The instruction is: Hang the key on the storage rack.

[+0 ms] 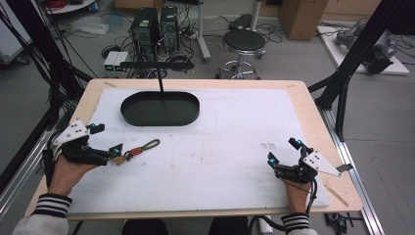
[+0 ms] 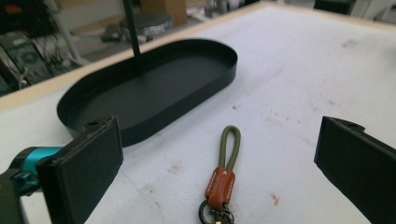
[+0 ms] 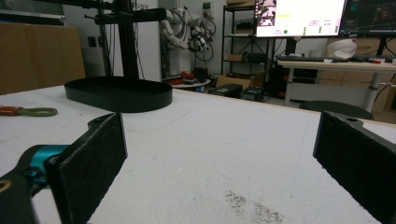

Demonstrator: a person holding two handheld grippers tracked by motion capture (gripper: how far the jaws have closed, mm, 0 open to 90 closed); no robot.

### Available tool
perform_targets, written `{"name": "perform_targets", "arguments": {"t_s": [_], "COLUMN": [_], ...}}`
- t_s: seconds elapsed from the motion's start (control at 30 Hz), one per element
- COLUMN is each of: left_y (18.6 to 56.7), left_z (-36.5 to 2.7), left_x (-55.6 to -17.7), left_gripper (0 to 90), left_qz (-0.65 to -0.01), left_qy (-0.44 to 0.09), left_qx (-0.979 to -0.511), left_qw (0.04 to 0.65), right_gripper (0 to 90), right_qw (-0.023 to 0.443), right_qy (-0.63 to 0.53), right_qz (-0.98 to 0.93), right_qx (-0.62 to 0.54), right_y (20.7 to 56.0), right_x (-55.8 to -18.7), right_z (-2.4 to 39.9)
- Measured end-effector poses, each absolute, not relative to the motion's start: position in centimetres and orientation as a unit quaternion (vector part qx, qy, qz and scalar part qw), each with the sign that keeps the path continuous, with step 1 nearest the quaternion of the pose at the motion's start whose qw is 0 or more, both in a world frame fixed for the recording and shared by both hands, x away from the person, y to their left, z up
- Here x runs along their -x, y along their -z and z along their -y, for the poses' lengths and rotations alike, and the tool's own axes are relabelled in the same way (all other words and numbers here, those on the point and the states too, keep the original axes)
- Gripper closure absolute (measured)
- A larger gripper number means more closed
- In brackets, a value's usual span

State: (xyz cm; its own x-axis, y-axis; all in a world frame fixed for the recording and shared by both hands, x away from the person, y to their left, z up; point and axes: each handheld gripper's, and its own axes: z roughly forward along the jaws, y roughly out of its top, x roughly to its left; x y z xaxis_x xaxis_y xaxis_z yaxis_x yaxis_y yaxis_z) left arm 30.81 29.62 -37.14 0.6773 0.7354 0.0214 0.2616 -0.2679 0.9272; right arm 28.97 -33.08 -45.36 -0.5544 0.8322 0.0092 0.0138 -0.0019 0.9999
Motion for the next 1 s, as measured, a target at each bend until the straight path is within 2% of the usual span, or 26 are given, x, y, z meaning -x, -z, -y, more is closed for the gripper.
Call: {"name": "perform_targets", "arguments": {"t_s": [0.2, 0.43, 0.47, 0.63, 0.93, 1.0], "left_y": [36.5, 36.8, 37.1, 37.5, 38.5, 38.5], "left_z": [-28.4, -27.3, -27.0, -26.5, -24.8, -24.4], "left_x": [-32.5, -34.0, -34.6, -35.4, -37.2, -37.6], "left_gripper": [1.7, 1.7, 1.7, 1.7, 2.8, 7.8], "left_qz": [-0.305, -0.297, -0.296, -0.296, -0.286, -0.275], "left_qy": [-0.204, -0.181, -0.171, -0.169, -0.134, -0.119], "left_qx": [-0.815, -0.850, -0.864, -0.880, -0.911, -0.922], "left_qw": [0.448, 0.395, 0.370, 0.330, 0.265, 0.246], "right_gripper": [1.8, 1.7, 1.7, 1.8, 1.8, 1.8], "right_qw": [0.327, 0.328, 0.327, 0.328, 0.329, 0.329], "right_qy": [-0.621, -0.622, -0.622, -0.621, -0.621, -0.622], "right_qz": [-0.625, -0.624, -0.624, -0.625, -0.624, -0.623], "right_qx": [-0.341, -0.341, -0.341, -0.340, -0.341, -0.341], "right_y": [45.4, 45.4, 45.4, 45.4, 45.4, 45.4], "right_x": [-28.9, -28.9, -28.9, -28.9, -28.9, -28.9], "right_z": [33.1, 33.1, 33.0, 33.0, 33.0, 33.0]}}
